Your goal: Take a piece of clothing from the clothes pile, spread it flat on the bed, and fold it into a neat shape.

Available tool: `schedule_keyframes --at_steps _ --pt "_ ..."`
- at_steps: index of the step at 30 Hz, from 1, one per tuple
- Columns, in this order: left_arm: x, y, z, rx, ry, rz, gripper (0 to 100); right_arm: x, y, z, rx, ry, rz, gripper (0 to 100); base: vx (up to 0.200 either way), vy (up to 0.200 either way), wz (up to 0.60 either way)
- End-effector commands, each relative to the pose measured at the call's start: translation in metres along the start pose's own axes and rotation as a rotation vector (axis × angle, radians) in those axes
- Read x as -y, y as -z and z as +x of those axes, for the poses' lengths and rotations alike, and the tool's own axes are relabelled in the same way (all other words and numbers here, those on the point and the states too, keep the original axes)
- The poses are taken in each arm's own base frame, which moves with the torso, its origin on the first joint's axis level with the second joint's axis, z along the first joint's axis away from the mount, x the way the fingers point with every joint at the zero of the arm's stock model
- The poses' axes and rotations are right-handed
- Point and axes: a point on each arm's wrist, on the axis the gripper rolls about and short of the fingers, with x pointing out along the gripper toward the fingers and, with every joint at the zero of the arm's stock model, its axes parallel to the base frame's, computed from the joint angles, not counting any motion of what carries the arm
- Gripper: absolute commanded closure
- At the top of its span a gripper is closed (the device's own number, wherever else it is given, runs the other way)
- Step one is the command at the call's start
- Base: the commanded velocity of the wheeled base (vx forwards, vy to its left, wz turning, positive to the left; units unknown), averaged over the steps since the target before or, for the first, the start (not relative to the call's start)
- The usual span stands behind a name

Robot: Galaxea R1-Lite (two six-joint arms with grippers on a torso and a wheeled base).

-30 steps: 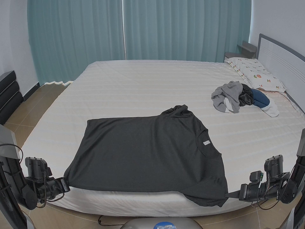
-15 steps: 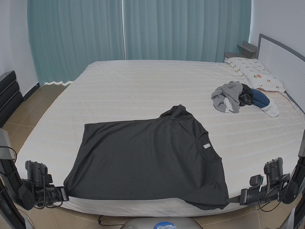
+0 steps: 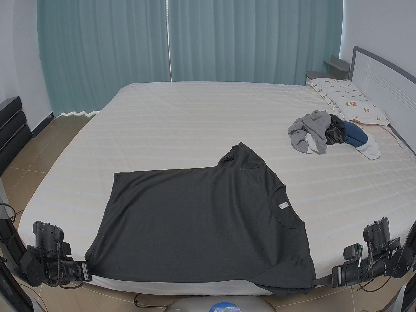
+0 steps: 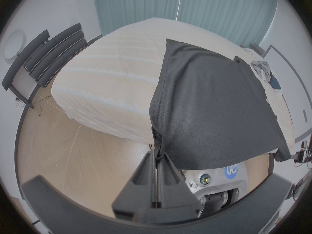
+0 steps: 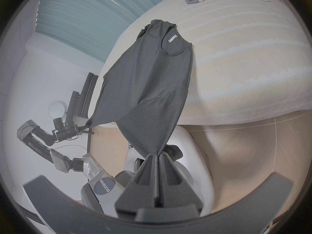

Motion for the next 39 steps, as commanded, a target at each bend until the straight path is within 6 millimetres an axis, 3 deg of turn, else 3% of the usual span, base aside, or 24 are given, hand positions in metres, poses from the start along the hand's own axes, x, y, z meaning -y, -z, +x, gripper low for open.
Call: schedule_keyframes --at_steps 1,8,13,22,29,39 --pt "-0.001 0.004 -0.010 0.004 0.000 0.025 100 -0.004 0.006 -0.009 0.008 -0.004 -0.022 100 0.000 0.000 0.00" --pt "-0.002 0.010 -0.022 -0.016 -0.002 0.075 100 -0.006 0.012 -0.015 -0.007 -0.001 -0.056 100 0.000 0.000 0.00" --pt "0.000 0.002 -0.023 0.032 0.005 0.063 100 -0.009 0.004 -0.016 0.030 -0.012 -0.060 100 0.000 0.000 0.00" --pt "0.008 -0.050 -0.020 0.221 0.049 -0.126 100 -0.029 -0.058 -0.013 0.200 -0.083 -0.018 100 0.000 0.000 0.00" --pt "0.010 -0.065 -0.020 0.260 0.062 -0.135 100 -0.036 -0.094 -0.008 0.269 -0.105 -0.022 100 0.000 0.000 0.00" --pt "0.014 -0.081 -0.022 0.314 0.096 -0.188 100 -0.038 -0.110 -0.006 0.303 -0.116 0.002 100 0.000 0.000 0.00"
